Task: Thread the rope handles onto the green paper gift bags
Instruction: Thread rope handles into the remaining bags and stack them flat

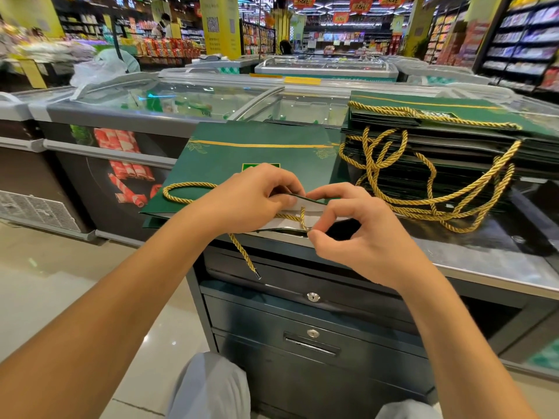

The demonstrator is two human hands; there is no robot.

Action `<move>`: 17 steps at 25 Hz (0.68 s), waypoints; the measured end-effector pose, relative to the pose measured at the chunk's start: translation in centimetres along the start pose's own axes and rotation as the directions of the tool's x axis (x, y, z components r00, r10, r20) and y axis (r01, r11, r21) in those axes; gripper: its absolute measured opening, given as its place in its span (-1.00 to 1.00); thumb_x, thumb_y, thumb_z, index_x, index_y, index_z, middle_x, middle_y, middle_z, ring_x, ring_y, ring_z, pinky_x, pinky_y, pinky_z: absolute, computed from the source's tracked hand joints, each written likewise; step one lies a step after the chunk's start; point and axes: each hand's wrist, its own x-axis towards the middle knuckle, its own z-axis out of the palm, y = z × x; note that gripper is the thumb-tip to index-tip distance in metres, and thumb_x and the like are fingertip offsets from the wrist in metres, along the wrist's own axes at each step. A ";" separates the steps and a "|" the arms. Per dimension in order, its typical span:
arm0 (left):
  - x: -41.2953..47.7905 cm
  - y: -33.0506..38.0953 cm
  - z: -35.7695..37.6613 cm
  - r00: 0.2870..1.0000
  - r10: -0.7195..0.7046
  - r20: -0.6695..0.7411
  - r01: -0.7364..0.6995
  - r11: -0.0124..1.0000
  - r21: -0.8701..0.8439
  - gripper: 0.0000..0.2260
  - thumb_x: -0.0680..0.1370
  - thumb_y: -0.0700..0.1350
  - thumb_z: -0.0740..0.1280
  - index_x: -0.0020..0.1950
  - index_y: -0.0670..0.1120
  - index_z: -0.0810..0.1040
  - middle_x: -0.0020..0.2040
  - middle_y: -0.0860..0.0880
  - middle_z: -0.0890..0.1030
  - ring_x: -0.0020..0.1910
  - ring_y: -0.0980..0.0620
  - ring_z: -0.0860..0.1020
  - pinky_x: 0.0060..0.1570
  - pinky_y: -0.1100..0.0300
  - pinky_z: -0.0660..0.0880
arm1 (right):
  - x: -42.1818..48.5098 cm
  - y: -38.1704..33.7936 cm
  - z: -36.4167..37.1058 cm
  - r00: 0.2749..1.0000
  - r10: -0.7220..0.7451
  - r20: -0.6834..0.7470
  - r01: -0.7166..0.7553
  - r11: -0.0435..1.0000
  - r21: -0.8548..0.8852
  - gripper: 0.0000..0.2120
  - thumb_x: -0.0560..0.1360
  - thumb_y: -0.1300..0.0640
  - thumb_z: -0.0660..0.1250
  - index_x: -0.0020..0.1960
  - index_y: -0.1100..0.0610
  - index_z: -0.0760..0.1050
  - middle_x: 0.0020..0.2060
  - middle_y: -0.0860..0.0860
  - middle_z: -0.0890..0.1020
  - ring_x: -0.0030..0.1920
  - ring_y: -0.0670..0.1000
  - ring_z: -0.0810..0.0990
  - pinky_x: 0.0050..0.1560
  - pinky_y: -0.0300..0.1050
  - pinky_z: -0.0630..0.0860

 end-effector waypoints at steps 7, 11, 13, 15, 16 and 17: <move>-0.9 -0.5 0.1 0.999 0.035 -0.015 -0.036 0.993 -0.112 -0.86 0.58 -0.10 0.41 0.11 0.07 0.66 -0.03 0.15 0.69 0.01 0.20 0.63 0.15 0.05 0.56 | 0.1 -0.2 -0.6 0.991 0.076 -0.109 -0.043 0.960 0.276 -0.85 0.54 0.13 0.45 -0.16 0.17 0.66 -0.04 0.00 0.71 -0.04 -0.02 0.67 0.04 -0.13 0.57; -1.8 -0.7 0.3 0.997 0.075 -0.033 -0.077 0.993 -0.089 -0.77 0.54 -0.07 0.47 0.18 0.08 0.64 0.05 0.20 0.67 0.08 0.30 0.60 0.23 0.16 0.53 | 0.8 0.6 0.1 0.968 0.110 -0.225 -0.086 0.990 0.113 -0.87 0.61 0.12 0.38 0.12 0.10 0.65 -0.07 -0.05 0.70 -0.04 -0.09 0.67 0.06 -0.11 0.61; -2.2 -0.9 -0.2 0.996 0.080 -0.037 -0.086 0.981 -0.175 -0.77 0.58 -0.09 0.42 0.24 0.05 0.62 0.09 0.17 0.67 0.13 0.28 0.60 0.26 0.17 0.52 | 1.2 0.9 0.5 0.985 0.097 -0.146 -0.109 0.991 -0.074 -0.80 0.61 0.12 0.36 0.22 0.04 0.64 0.06 -0.08 0.69 0.08 -0.07 0.64 0.20 -0.02 0.57; -2.6 -1.6 -1.6 0.995 0.064 -0.080 -0.075 0.987 -0.144 -0.76 0.62 -0.12 0.35 0.28 0.05 0.60 0.14 0.17 0.66 0.17 0.27 0.59 0.29 0.16 0.50 | 1.9 0.7 0.4 0.995 0.091 -0.048 -0.100 0.965 -0.242 -0.75 0.63 0.13 0.31 0.27 0.03 0.62 0.16 -0.06 0.66 0.18 0.00 0.56 0.30 0.03 0.48; -2.7 -2.2 -2.5 0.994 0.046 -0.097 -0.053 0.996 -0.069 -0.74 0.62 -0.11 0.35 0.31 0.07 0.58 0.17 0.19 0.64 0.20 0.28 0.57 0.31 0.16 0.48 | 2.4 0.5 0.2 0.995 0.096 -0.002 -0.093 0.950 -0.298 -0.74 0.65 0.13 0.29 0.30 0.02 0.60 0.19 -0.04 0.63 0.20 0.05 0.52 0.33 0.03 0.44; -2.9 -2.8 -3.4 0.995 0.015 -0.098 -0.014 1.000 0.013 -0.69 0.61 -0.07 0.37 0.35 0.10 0.55 0.22 0.19 0.62 0.24 0.27 0.54 0.34 0.17 0.45 | 3.0 0.2 0.2 0.994 0.106 0.035 -0.087 0.934 -0.345 -0.72 0.66 0.11 0.27 0.34 0.01 0.57 0.21 -0.01 0.61 0.21 0.08 0.48 0.33 0.02 0.40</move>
